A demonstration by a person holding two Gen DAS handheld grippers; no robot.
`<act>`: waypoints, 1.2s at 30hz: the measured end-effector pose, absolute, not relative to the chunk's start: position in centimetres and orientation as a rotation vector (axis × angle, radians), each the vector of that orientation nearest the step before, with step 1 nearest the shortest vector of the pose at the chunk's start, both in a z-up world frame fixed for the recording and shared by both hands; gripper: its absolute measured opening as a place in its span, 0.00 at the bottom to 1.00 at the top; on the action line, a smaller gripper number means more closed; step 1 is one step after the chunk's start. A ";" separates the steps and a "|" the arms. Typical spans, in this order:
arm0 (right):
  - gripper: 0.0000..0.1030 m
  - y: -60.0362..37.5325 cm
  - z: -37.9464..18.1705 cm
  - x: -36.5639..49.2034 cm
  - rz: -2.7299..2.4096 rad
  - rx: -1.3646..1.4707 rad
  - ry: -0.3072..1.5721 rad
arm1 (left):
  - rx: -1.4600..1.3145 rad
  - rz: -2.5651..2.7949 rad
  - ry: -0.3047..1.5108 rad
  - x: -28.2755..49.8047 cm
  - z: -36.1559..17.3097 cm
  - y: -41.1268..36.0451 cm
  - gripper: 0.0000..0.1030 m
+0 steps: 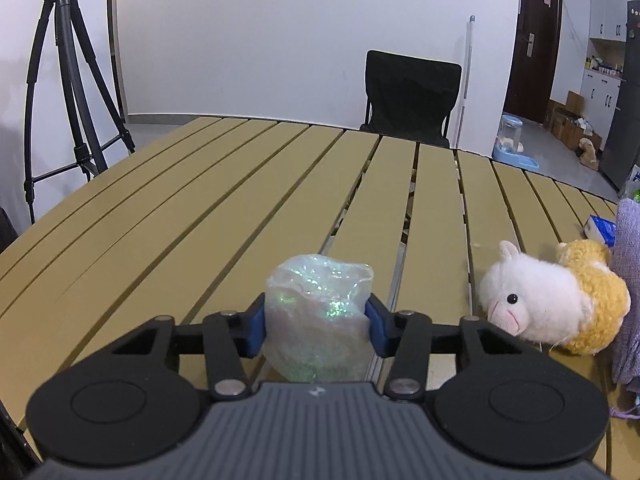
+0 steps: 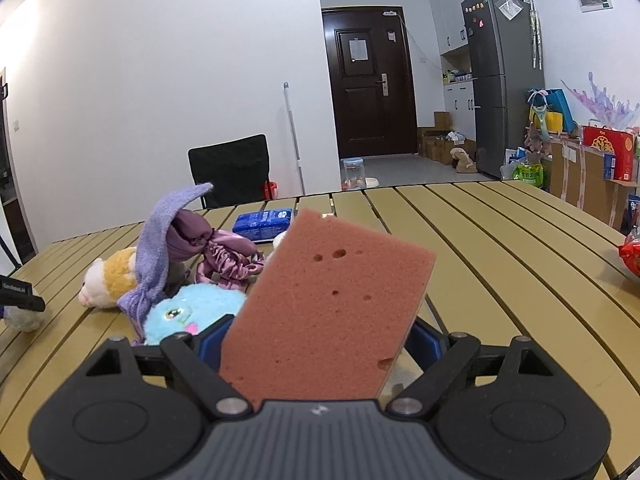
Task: Collect trash
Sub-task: 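Close the left gripper on the plastic bag while the right gripper grasps the pink sponge, then carry the plastic bag with the left tool over the black bin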
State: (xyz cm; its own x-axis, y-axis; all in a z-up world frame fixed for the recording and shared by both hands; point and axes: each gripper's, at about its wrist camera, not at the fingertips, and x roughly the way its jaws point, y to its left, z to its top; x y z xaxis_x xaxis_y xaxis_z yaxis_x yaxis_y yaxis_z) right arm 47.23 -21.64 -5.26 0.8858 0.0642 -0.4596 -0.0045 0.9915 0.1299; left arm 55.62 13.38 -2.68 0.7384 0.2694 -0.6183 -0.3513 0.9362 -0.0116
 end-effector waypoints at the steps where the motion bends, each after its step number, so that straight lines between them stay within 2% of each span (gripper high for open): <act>1: 0.85 -21.6 -5.3 47.2 0.041 0.127 0.481 | -0.135 0.339 0.656 55.5 -2.6 13.5 0.45; 11: 0.85 -21.5 -4.7 46.1 0.063 0.132 0.459 | -0.136 0.331 0.633 53.6 -1.5 12.8 0.44; 26: 0.85 -21.4 -3.0 41.8 0.116 0.109 0.404 | -0.138 0.243 0.498 46.3 3.3 8.7 0.44; 36: 0.85 -22.0 -1.7 37.7 0.157 0.083 0.373 | -0.121 0.180 0.427 40.1 4.3 5.5 0.44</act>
State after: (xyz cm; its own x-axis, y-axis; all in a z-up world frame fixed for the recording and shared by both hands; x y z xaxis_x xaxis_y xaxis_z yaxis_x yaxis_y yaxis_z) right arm 37.68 -22.03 -1.69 0.9190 0.1682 -0.3565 -0.1378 0.9844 0.1093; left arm 40.10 5.46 4.26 0.8945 0.1477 -0.4220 -0.1986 0.9769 -0.0790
